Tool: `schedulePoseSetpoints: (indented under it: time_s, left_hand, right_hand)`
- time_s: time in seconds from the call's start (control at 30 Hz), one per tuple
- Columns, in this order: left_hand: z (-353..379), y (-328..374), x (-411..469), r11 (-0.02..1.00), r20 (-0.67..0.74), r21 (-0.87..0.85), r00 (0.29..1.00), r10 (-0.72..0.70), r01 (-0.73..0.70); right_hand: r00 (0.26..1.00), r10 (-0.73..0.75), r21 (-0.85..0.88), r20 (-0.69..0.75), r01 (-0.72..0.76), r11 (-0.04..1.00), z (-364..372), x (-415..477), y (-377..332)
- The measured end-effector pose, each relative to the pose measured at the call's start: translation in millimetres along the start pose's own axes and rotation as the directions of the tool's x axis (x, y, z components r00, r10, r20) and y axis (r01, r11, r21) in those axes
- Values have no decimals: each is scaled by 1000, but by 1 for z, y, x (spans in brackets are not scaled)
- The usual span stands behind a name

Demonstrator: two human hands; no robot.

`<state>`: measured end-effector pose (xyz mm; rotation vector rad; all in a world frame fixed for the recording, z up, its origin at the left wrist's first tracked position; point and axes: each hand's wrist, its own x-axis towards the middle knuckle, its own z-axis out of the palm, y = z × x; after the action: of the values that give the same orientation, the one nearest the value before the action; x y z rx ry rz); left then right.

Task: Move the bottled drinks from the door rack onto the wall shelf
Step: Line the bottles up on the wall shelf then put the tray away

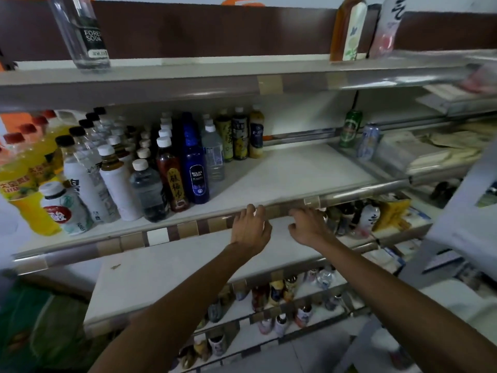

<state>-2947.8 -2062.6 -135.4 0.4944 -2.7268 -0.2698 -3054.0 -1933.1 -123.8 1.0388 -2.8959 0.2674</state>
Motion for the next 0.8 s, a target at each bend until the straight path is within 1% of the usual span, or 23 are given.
schedulePoseSetpoints:
  time_s: [0.13,0.3,0.43,0.53,0.6,0.67,0.8]
  left_hand:
    - [7,22,-13,999,139,-31,989,43,-39]
    - [15,50,-13,986,278,-87,947,158,-139]
    - [18,69,-14,957,326,-131,901,288,-258]
    - [23,83,-18,926,309,-159,873,377,-344]
    - [25,94,-25,904,333,-187,841,427,-385]
    - [33,104,-34,878,362,-206,800,479,-433]
    - [43,130,-57,808,400,-295,702,590,-511]
  right_hand:
    - [997,61,38,55,-63,997,-5,-33,18]
    - [988,151,87,14,-152,985,-18,-66,44]
    - [958,287,85,6,-286,954,-28,-90,61]
    - [930,368,137,5,-366,921,-27,-114,73]
    - [910,414,205,0,-405,891,-23,-133,78]
    - [876,481,231,37,-476,848,-19,-155,84]
    - [798,595,210,97,-601,772,-11,-204,95]
